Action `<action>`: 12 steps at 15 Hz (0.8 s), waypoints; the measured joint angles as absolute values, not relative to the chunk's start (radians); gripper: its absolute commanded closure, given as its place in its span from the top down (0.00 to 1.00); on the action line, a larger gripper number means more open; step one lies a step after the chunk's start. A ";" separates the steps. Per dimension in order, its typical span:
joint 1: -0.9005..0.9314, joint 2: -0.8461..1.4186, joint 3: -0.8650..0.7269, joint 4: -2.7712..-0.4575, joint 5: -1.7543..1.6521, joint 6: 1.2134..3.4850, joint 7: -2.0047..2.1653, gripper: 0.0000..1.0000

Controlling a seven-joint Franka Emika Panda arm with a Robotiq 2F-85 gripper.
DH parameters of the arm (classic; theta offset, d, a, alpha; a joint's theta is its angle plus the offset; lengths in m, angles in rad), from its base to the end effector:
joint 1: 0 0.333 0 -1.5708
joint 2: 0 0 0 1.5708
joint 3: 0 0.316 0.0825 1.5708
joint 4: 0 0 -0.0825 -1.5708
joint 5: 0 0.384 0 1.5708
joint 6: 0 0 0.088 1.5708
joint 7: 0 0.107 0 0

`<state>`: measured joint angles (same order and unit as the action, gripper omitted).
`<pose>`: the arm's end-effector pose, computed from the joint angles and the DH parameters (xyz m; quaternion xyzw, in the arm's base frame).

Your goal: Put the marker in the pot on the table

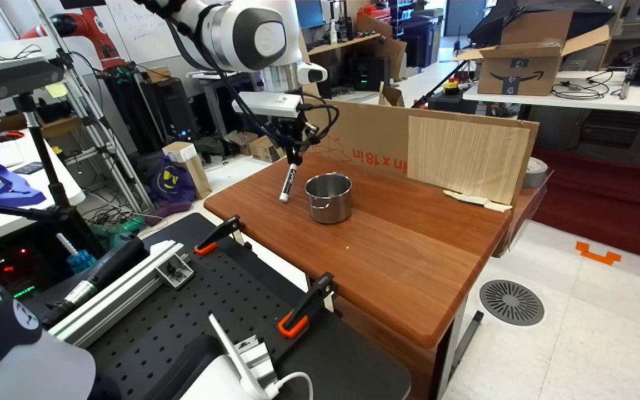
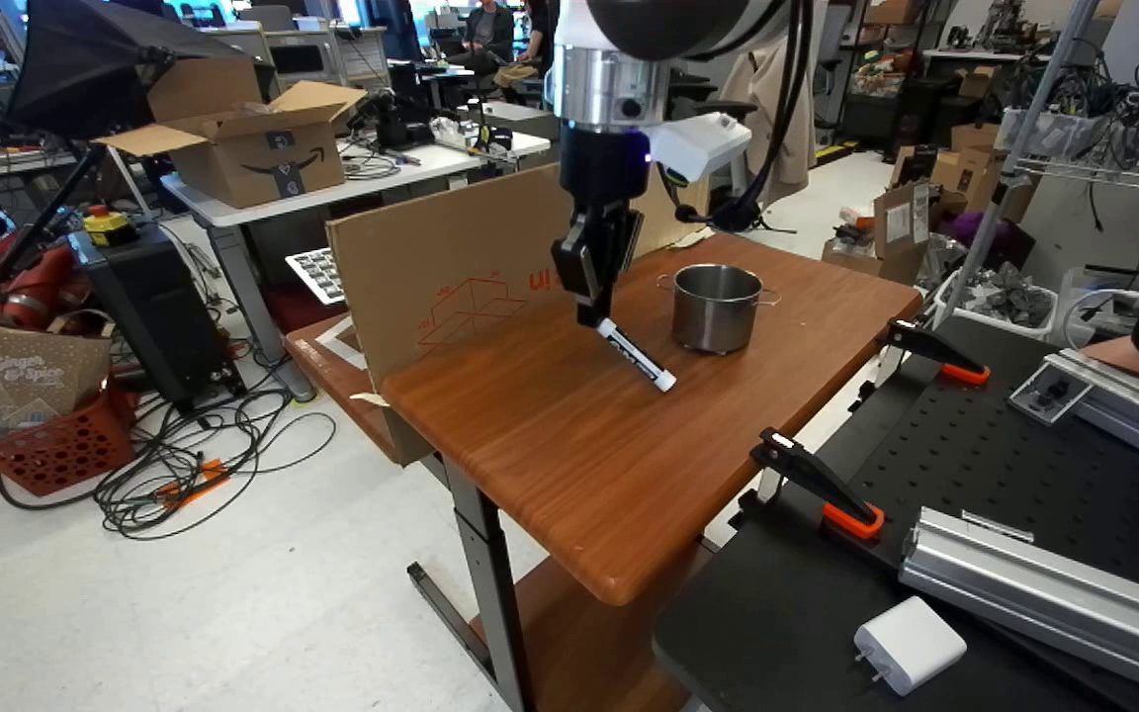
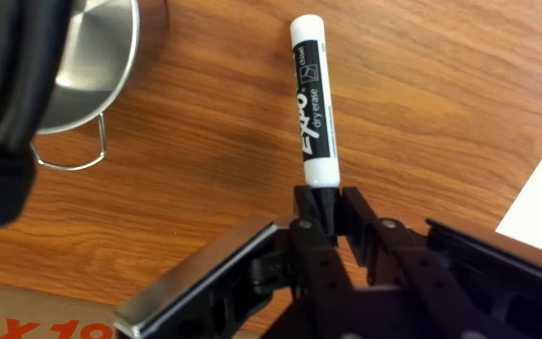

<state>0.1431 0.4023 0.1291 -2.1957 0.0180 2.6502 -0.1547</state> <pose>0.5420 0.1515 0.2051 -0.9793 -0.1983 -0.0258 0.0311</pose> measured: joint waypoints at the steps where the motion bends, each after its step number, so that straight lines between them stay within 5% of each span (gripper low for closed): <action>1: 0.146 0.424 0.129 -2.178 0.005 2.650 -0.154 0.05; 11: 0.174 0.603 0.117 -2.016 -0.087 2.588 -0.132 0.05; 12: 0.174 0.608 0.117 -2.005 -0.091 2.578 -0.128 0.45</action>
<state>0.1744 0.6084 0.1169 -2.0046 -0.0913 2.5777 -0.1283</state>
